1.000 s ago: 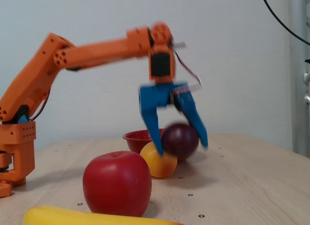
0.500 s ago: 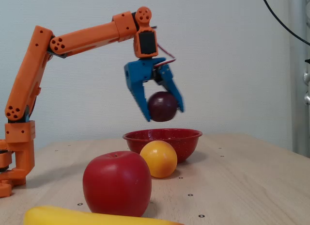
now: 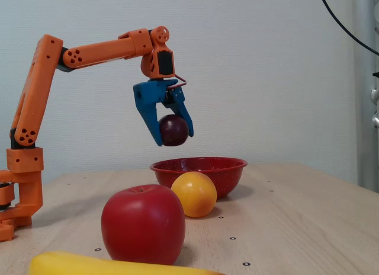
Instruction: Put plum in the red bowl.
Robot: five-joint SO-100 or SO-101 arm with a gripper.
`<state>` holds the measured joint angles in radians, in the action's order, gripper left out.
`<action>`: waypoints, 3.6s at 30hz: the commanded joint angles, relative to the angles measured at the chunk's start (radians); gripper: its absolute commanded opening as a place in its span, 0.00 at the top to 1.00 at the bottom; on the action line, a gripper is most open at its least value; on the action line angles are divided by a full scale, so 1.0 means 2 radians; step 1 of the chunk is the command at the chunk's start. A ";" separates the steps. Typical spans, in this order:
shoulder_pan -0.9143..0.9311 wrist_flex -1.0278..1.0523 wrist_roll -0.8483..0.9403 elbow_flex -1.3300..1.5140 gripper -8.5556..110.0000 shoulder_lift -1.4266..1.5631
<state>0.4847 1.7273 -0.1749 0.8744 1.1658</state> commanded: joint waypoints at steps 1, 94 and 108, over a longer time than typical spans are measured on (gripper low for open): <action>0.005 -0.036 0.000 -0.018 0.86 0.001; -0.261 -0.414 -0.040 1.123 0.92 1.032; -0.261 -0.414 -0.041 1.123 0.93 1.032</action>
<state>-0.0245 0.8943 -0.2332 3.1155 3.2214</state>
